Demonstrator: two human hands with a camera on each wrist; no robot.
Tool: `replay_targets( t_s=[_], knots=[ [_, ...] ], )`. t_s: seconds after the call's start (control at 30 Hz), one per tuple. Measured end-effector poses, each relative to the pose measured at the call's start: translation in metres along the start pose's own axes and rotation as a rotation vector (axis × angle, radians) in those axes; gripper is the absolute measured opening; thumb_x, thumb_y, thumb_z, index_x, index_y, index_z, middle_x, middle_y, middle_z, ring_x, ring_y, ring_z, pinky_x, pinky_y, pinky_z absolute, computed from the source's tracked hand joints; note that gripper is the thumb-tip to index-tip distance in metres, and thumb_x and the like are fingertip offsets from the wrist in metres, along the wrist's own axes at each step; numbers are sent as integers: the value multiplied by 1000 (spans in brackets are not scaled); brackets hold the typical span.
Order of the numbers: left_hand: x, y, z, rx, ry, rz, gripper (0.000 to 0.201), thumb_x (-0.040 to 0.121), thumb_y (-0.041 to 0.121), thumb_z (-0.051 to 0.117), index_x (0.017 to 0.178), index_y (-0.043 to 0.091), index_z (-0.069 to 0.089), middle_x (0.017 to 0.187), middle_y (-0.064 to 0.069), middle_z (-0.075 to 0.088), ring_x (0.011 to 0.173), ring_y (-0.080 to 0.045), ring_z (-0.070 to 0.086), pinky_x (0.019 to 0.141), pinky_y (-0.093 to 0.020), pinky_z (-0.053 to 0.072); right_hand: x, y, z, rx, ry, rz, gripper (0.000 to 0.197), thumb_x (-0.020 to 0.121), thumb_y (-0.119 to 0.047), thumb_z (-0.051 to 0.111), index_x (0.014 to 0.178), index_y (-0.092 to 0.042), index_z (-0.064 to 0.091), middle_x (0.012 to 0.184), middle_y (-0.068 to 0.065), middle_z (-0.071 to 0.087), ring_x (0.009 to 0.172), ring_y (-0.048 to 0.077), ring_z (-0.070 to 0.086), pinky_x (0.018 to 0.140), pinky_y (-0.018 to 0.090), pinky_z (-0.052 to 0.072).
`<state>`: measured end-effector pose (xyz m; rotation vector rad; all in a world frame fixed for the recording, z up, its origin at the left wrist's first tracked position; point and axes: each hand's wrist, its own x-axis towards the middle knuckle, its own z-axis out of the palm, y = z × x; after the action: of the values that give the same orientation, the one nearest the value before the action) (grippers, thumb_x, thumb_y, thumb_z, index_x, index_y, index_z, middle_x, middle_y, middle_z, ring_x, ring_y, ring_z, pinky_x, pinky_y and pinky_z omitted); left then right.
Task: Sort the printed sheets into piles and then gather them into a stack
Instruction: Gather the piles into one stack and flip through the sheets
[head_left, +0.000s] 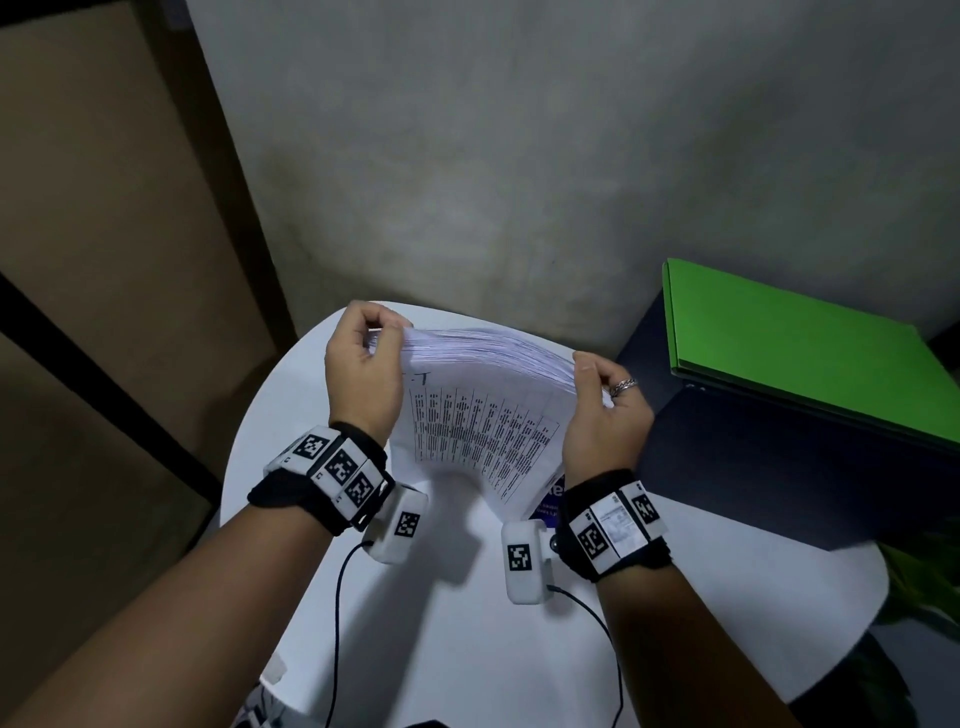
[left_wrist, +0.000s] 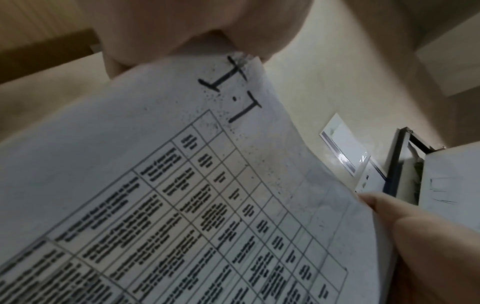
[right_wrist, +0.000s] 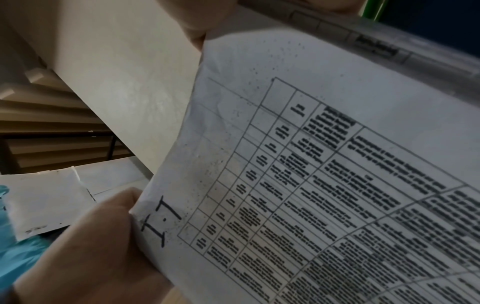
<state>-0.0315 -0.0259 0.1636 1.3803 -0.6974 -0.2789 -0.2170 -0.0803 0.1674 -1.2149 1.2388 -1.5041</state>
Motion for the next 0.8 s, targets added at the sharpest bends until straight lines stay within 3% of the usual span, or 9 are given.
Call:
replay_targets(
  t_s=[0.1, 0.27, 0.3, 0.37, 0.47, 0.5, 0.57, 0.67, 0.8],
  knots=[
    [0, 1, 5, 25, 14, -1, 3, 88, 10, 61, 88, 13, 60, 85, 6, 63, 83, -9, 57, 83, -23, 47, 0, 1, 0, 6, 2, -7, 8, 92, -10, 66, 92, -12, 74, 89, -2, 72, 92, 12, 67, 84, 25, 55],
    [4, 1, 7, -53, 13, -58, 15, 86, 14, 50, 92, 26, 57, 88, -1, 66, 86, -16, 61, 89, -43, 49, -1, -2, 1, 29, 2, 4, 6, 91, -11, 69, 97, -11, 71, 91, -1, 70, 91, 13, 66, 79, 24, 52],
    [4, -1, 5, -60, -35, -40, 11, 88, 22, 53, 98, 26, 56, 93, -1, 66, 90, -15, 61, 90, -43, 49, -2, -3, 0, 66, -20, 11, 13, 89, -11, 72, 101, -15, 69, 94, 1, 70, 90, 13, 66, 78, 24, 52],
    [3, -5, -3, -52, -183, 9, 35, 84, 36, 63, 115, 26, 49, 103, 3, 63, 98, -6, 58, 90, -31, 49, 1, 4, -7, 141, -114, 40, 45, 79, -4, 79, 116, -21, 58, 104, 7, 68, 90, 11, 68, 79, 23, 54],
    [9, -19, -21, -20, -378, -2, 78, 67, 28, 87, 130, 29, 40, 116, 0, 60, 105, -1, 58, 93, -18, 48, 5, 21, -16, 74, -230, 129, 80, 65, -4, 90, 130, -26, 50, 122, 8, 63, 110, 17, 68, 97, 39, 55],
    [11, -23, -23, 21, -402, -32, 79, 65, 21, 91, 129, 26, 44, 114, 3, 61, 102, -1, 60, 92, -19, 49, 6, 26, -17, 20, -246, 160, 74, 65, -8, 91, 127, -26, 55, 124, 9, 64, 113, 22, 67, 100, 46, 53],
    [14, -22, -21, 76, -387, -81, 51, 66, 10, 90, 109, 14, 61, 95, 8, 65, 81, -2, 62, 78, -26, 53, 9, 25, -17, -62, -249, 206, 44, 71, -11, 88, 110, -16, 68, 108, 8, 73, 101, 24, 72, 93, 52, 56],
    [17, -18, -21, -14, -338, -74, 30, 63, 7, 90, 80, 11, 64, 72, 11, 67, 66, -2, 60, 63, -21, 50, 16, 19, -24, -18, -260, 180, 28, 73, -9, 86, 97, -9, 73, 93, 6, 78, 89, 22, 75, 85, 45, 61],
    [8, -27, -27, -180, -487, -123, 67, 53, 24, 94, 106, 12, 54, 96, 14, 66, 85, -4, 67, 74, -20, 55, 18, 13, -36, -3, -298, 56, 52, 62, -1, 90, 106, -18, 68, 103, 5, 73, 93, 14, 73, 80, 31, 60]
  ],
)
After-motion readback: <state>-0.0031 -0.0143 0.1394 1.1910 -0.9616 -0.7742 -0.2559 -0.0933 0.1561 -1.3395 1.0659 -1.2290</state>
